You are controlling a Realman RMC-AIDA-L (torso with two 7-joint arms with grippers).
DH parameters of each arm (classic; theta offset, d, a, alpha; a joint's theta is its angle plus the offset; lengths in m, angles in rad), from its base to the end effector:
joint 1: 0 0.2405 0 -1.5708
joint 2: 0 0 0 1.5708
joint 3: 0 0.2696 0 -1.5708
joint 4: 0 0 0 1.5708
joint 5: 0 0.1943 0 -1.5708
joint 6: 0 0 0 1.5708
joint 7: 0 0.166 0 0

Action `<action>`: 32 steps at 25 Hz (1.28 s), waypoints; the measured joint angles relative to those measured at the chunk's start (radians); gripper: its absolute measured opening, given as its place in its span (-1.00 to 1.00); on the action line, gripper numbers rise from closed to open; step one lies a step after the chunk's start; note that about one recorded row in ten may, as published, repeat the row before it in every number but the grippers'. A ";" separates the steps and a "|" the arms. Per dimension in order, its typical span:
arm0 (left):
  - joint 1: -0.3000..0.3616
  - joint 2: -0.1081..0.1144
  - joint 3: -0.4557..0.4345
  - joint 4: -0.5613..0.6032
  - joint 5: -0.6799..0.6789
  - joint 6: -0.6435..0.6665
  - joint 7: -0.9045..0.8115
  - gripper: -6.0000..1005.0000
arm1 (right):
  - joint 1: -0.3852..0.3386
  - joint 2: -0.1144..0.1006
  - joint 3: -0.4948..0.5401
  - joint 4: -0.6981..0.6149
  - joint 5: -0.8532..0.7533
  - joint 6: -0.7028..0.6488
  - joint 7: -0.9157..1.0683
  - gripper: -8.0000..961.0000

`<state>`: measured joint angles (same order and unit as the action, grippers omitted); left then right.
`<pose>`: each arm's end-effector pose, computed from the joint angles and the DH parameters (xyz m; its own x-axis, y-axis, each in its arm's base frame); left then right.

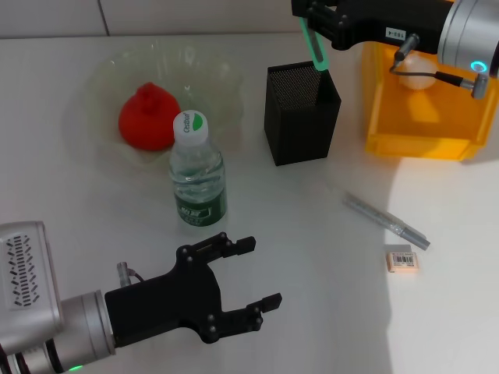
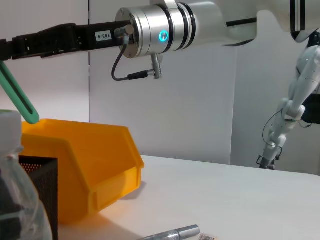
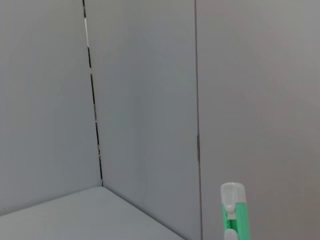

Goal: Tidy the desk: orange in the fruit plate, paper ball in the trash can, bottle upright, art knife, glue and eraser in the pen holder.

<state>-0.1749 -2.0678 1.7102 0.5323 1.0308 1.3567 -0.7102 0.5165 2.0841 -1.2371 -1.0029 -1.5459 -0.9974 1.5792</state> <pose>-0.2619 0.2161 -0.1063 0.7899 0.0664 0.6096 0.2496 -0.9429 -0.2207 0.1601 0.4060 -0.0114 0.7964 -0.1273 -0.5913 -0.4351 -0.7996 -0.4139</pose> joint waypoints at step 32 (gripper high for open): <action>-0.001 -0.001 -0.003 -0.027 0.000 0.004 0.025 0.58 | 0.030 0.002 0.010 0.295 0.206 -0.015 -0.310 -0.61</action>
<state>-0.1754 -2.0692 1.7075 0.5050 1.0308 1.3607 -0.6855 0.5467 2.0863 -1.2271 -0.7076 -1.3397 -1.0123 1.2694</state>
